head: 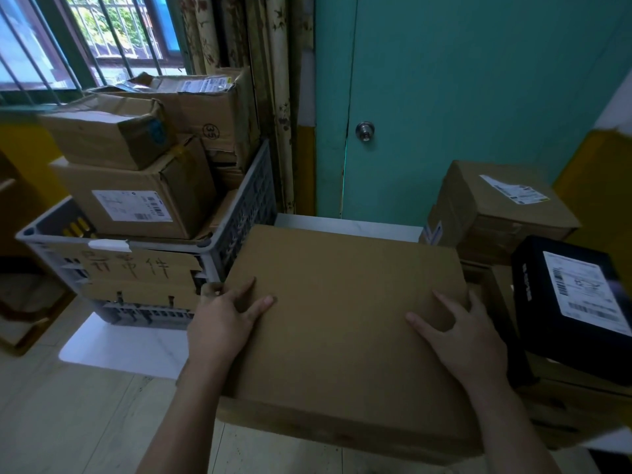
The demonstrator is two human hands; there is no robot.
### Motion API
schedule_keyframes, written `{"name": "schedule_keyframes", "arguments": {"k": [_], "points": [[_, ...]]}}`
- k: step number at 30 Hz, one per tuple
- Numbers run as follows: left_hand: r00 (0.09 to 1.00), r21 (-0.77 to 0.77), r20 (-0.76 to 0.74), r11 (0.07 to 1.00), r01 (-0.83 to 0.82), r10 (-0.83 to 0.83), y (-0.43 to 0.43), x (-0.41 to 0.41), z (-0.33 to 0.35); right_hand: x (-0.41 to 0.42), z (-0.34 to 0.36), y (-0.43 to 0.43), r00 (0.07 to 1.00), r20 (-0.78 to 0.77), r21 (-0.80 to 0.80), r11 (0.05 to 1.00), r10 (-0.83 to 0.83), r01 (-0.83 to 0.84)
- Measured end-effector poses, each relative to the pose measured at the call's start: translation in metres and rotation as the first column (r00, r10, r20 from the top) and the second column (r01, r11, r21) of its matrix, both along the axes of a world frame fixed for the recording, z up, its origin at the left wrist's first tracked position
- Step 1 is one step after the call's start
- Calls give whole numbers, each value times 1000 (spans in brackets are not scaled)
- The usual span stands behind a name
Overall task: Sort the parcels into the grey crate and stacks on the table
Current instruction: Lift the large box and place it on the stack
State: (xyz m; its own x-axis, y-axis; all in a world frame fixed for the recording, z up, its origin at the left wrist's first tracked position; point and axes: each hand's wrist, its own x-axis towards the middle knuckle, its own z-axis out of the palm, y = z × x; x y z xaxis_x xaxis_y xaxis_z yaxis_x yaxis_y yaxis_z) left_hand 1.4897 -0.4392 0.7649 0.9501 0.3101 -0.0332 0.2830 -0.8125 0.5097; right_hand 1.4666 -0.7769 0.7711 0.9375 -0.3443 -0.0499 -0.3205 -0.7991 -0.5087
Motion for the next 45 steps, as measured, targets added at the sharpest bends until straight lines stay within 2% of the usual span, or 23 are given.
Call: {"name": "schedule_keyframes", "arguments": {"k": [5,8,10,12,14,17,19,23,27,29,31,33,36,40,45], "points": [[998,42,-6,997,-59,59,-4,-3,2,3,0,2,999,34,-101,995,-23,26],[996,32,-87,999,-12,15,0,-6,9,5,2,2,999,16,-113,993,-33,34],[984,-35,-177,999,32,-37,7,-9,14,4,5,3,999,-1,-122,992,-32,31],[952,-159,-287,985,65,-109,16,-14,19,1,9,4,997,-73,-135,991,-21,11],[908,-238,-376,966,101,-188,22,-19,23,-4,16,4,978,-210,-125,992,-2,-25],[884,-214,-424,971,111,-195,25,-25,23,-14,26,1,906,-423,-74,995,24,-62],[885,-199,-438,977,77,-159,24,-27,22,-19,31,0,868,-495,-60,996,32,-71],[925,-168,-370,985,24,-86,23,-27,18,-19,31,1,886,-464,-50,998,10,-38],[988,-61,-130,993,-97,89,-1,-26,11,-15,25,9,957,-285,-38,999,-44,35],[990,-52,-81,992,-118,113,-8,-26,8,-14,23,9,974,-225,-20,999,-40,37],[993,-73,-102,995,-68,61,-2,-28,4,-16,20,4,965,-262,-7,1000,-5,4],[979,-121,-164,988,100,-119,16,-33,-1,-19,18,-3,933,-355,23,998,62,-58],[926,-311,-183,913,264,-330,43,-40,-2,-25,18,-12,875,-442,166,977,197,-137],[922,-342,-142,892,296,-360,50,-40,-9,-27,18,-17,829,-478,168,956,291,-239],[943,-350,-87,896,273,-321,44,-39,-14,-28,12,-15,862,-429,85,962,270,-259]]}}
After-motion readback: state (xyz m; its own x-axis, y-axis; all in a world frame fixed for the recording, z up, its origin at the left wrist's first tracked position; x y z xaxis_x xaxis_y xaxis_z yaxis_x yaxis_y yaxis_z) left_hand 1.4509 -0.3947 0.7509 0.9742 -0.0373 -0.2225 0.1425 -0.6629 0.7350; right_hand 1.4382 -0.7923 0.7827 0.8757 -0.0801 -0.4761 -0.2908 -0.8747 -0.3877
